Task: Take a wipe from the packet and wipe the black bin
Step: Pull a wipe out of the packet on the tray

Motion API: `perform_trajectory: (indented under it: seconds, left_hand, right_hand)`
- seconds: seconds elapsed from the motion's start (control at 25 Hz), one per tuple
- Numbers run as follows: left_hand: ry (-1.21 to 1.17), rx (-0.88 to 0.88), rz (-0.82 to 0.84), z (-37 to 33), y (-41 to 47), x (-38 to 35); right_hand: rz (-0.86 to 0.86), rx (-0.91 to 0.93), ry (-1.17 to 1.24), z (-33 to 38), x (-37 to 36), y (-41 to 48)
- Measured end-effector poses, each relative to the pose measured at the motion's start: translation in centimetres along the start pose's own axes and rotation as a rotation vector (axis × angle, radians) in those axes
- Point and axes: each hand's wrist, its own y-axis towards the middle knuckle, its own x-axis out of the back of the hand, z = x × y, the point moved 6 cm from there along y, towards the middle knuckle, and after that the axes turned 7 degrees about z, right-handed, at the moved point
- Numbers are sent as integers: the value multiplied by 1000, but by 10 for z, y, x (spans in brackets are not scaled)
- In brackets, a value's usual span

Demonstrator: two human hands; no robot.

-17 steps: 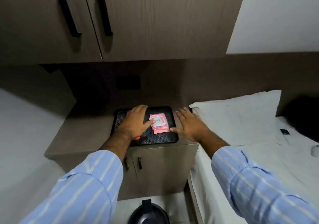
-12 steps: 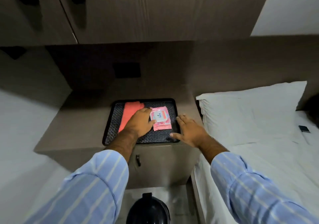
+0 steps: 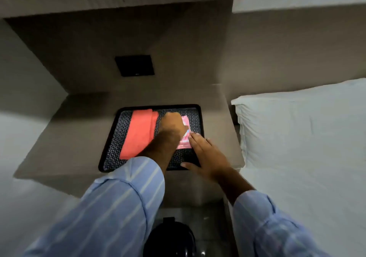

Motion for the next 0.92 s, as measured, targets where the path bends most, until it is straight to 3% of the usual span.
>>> perform_trajectory:
  seconds: [0.2,0.68,0.8,0.92]
  left_hand:
    - [-24,44,-29,-2,6,1]
    - [-309,101,-33,9,0,7]
    - [-517,146,14,36,5,5]
    - [-911,207,6,70,8,-4]
  right_hand:
    - [-59,92,-4,1,1,-4]
    - [-60,42,16,-4,-11,6]
    - [-104,57,22,-5,-12,3]
    - [-136,71,41,-6,-12,1]
